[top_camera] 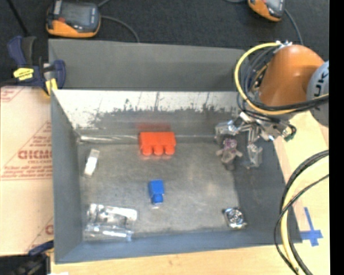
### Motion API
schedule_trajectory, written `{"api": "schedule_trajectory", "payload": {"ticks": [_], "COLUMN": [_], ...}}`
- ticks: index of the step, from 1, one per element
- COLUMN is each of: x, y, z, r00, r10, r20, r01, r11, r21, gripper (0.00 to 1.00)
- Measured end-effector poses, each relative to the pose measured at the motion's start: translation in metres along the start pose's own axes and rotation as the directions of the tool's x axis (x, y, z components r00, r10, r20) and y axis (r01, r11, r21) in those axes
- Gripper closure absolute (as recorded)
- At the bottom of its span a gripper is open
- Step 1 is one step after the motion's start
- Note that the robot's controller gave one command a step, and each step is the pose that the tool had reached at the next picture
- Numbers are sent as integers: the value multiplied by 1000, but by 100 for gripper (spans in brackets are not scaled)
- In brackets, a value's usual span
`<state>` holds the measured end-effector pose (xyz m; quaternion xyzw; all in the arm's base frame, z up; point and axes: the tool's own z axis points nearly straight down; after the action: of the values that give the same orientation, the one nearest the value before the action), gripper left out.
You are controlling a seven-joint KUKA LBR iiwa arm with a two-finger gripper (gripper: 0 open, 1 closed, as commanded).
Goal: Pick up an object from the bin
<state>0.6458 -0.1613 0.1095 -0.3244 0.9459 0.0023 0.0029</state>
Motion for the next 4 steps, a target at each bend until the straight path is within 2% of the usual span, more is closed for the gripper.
{"api": "schedule_trajectory", "payload": {"ticks": [1, 2, 3, 4], "x": [-14, -30, -29, -31], "y": [0, 45, 43, 40], "z": [34, 36, 36, -26], "r00": [999, 996, 996, 997], "r10": [-32, -91, -86, -83], "r20": [13, 1, 1, 0], "r01": [32, 91, 86, 83], "r11": [999, 996, 996, 996], "r21": [-9, 8, 10, 12], "gripper": [0, 0, 100, 100]}}
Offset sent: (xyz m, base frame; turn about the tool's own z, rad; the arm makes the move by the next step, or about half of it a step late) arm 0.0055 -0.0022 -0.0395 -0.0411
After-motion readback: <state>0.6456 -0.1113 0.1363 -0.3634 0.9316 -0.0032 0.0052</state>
